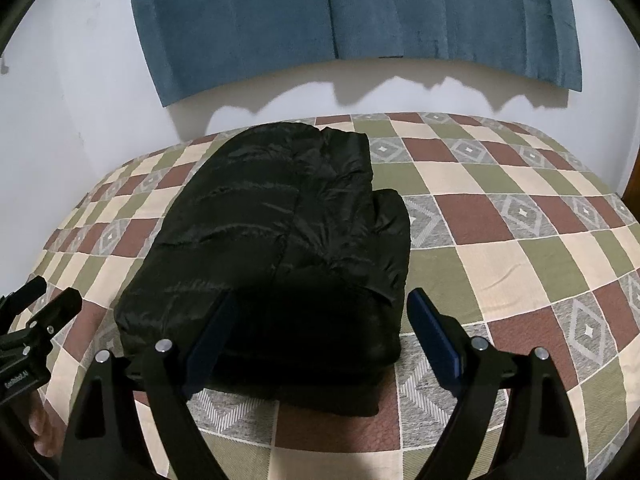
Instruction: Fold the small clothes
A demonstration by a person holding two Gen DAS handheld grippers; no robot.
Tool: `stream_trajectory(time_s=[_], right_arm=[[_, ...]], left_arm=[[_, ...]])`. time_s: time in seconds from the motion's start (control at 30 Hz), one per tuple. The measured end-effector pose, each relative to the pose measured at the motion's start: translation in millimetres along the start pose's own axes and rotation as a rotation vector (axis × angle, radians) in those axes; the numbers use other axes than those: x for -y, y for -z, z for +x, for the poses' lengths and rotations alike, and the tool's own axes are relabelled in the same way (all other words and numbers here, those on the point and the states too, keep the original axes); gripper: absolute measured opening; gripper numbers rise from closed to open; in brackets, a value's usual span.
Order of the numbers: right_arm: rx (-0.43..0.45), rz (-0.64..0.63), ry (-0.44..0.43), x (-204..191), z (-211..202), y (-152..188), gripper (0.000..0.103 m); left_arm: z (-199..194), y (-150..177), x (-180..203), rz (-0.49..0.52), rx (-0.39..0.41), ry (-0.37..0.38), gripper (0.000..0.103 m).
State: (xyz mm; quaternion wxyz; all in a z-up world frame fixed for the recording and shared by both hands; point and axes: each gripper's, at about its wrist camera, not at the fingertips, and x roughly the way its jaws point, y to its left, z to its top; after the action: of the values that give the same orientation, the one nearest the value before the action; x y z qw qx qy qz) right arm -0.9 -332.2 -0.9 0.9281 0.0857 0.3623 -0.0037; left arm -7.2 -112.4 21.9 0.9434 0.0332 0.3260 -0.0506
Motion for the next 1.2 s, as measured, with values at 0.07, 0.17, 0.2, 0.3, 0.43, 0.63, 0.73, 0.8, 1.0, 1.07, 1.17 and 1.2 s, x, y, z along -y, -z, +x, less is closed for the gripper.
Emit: stream_trajectory(time_s=[0.07,0.17,0.2,0.3,0.43,0.63,0.73,0.8,1.0,1.07,1.17,1.2], right_arm=[[0.000,0.002,0.002,-0.3,0.0,0.4,0.086],[-0.002,0.004,0.002,-0.5,0.5,0.8,0.086],[-0.003,0.005,0.003,-0.5,0.8,1.0,0.086],[-0.005,0.005,0.007,-2.2,0.9,2.4,0.086],[-0.009,0.007,0.012,-5.1,0.7,4.7,0.086],[-0.019,0.009,0.016,-4.3,4.4,5.7,0.086],[-0.023,0.010,0.016,-2.4,6.0,4.9,0.086],[-0.026,0.011,0.015,-2.3,6.2,4.6,0.086],[-0.028,0.023,0.000,-3.7,0.5,3.1,0.086],[-0.030,0.027,-0.005,-5.3,-3.4,1.5,0.086],[-0.030,0.025,-0.015,-9.6,-11.9,-1.5,0.086],[-0.028,0.019,-0.017,-11.8,-15.4,-2.7,0.086]], left_arm=[[0.2,0.0,0.6,-0.002,-0.001,0.001,0.100],[-0.7,0.4,1.4,-0.005,-0.004,0.007,0.100],[0.8,0.5,1.5,-0.007,-0.007,0.008,0.100],[2.9,0.7,2.0,-0.009,-0.010,0.009,0.100],[5.9,1.0,2.9,-0.007,-0.015,0.005,0.100],[11.2,1.5,5.3,0.001,-0.015,0.013,0.100],[13.5,1.6,5.5,0.006,-0.015,0.009,0.100],[14.7,0.8,5.6,0.010,-0.015,0.006,0.100],[14.6,-0.4,6.0,0.012,-0.019,0.005,0.100],[14.3,-0.6,6.2,0.011,-0.019,0.005,0.100],[11.7,-5.1,5.3,0.009,-0.022,0.012,0.101],[10.4,-7.9,3.5,0.008,-0.023,0.015,0.101]])
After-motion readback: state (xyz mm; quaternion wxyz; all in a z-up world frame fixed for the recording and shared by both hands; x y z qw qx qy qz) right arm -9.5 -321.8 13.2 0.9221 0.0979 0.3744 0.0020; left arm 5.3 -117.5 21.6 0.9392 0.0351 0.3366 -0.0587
